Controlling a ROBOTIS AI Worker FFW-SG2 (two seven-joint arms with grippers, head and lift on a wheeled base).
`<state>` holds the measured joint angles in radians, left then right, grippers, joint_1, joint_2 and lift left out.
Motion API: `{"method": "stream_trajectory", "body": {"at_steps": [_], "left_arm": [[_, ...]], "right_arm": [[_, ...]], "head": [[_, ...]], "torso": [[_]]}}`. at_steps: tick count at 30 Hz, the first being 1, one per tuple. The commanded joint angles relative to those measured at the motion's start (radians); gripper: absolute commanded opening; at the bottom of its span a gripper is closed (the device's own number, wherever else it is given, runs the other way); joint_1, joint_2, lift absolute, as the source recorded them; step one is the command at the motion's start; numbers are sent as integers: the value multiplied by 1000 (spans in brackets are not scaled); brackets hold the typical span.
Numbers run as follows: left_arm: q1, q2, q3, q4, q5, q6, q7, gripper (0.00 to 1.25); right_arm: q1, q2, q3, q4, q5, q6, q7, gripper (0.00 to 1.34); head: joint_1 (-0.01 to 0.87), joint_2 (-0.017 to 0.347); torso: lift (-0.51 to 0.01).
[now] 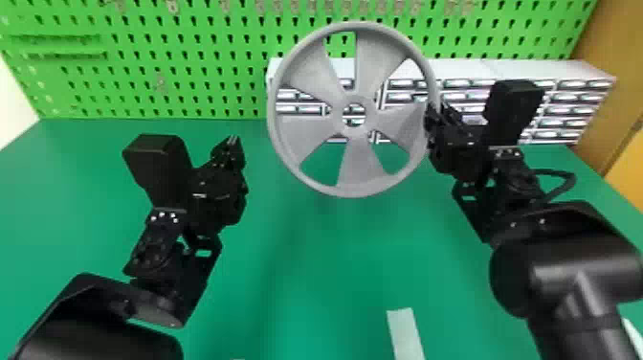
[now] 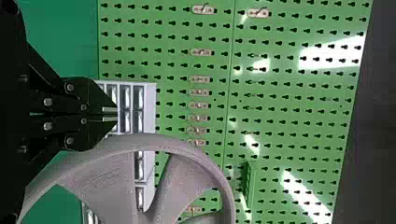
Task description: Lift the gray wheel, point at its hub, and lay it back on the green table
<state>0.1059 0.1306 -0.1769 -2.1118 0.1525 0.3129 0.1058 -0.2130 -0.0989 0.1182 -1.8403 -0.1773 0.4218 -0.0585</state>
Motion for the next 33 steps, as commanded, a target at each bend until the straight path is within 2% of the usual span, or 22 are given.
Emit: {"method": "stream_trajectory", "body": {"at_steps": [1,8,17,20,28,33], "left_arm": [[-5,0,0,3,-1,0,0,46],[-8,0,-1,7,-1,0,0,46],[-14,1,-6,13,1,0,0,46],[-18,1,-9,18,1,0,0,46],[-20,3,-12,22,1,0,-2,46],[-25,3,-13,26,2,0,-2,46]], "right_arm": [[-17,11,-31,-60,-60,192,-10,78],[-60,21,-65,-138,-125,494,-72,78],[-123,16,-72,-161,-215,785,-218,78],[-149,15,-74,-155,-228,873,-242,78],[-180,21,-68,-134,-243,994,-317,78],[-197,18,-68,-106,-257,1039,-317,78]], "head": [[692,48],[692,48],[692,48],[692,48],[692,48],[692,48]], "torso": [[-93],[-93],[-93],[-93],[-93],[-93]]}}
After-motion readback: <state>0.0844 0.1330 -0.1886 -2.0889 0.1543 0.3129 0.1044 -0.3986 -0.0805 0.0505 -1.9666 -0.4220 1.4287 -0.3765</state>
